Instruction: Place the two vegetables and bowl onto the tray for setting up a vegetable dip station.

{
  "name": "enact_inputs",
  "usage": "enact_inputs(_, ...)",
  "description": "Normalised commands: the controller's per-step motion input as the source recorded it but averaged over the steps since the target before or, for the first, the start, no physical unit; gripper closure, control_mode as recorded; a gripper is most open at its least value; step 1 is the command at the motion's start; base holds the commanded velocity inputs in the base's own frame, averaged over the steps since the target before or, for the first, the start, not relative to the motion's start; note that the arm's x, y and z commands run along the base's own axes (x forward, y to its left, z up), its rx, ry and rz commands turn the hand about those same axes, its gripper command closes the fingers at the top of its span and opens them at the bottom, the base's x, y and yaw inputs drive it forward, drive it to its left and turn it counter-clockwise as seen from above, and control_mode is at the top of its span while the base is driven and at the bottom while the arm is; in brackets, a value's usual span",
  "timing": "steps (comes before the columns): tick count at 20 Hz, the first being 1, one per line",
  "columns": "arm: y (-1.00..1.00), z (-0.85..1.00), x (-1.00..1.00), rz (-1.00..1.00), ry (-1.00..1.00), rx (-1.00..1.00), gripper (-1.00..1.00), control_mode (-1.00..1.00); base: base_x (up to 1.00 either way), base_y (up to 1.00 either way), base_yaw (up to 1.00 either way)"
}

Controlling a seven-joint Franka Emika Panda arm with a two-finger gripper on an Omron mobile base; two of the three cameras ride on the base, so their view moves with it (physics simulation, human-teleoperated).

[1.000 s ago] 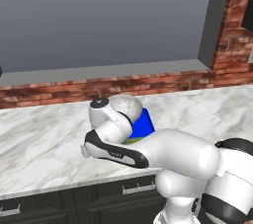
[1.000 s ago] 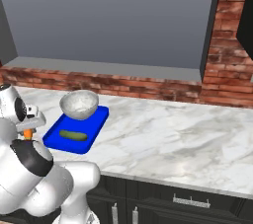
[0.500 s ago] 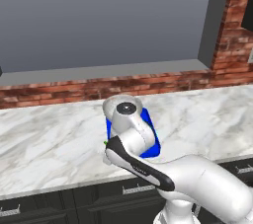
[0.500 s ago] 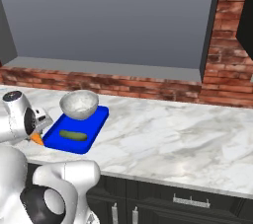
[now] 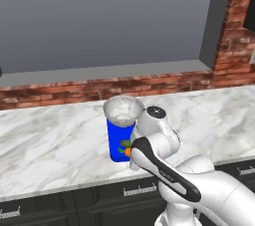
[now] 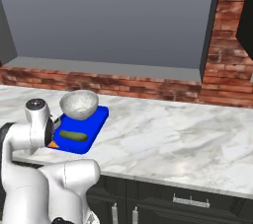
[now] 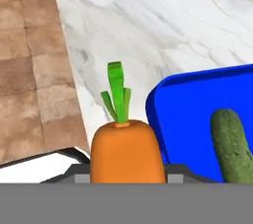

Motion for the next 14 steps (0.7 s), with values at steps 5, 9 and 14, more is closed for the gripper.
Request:
enact_inputs(5, -0.36, 0.00, 0.27, 0.25, 0.02, 0.04, 1.00, -1.00, 0.00, 0.00, 0.00)
enact_inputs(9, -0.31, 0.00, 0.36, 0.20, 0.06, 0.06, 1.00, -1.00, 0.00, 0.00, 0.00)
enact_inputs(14, -0.21, -0.03, 0.35, 0.12, 0.11, 0.04, 1.00, -1.00, 0.00, 0.00, 0.00)
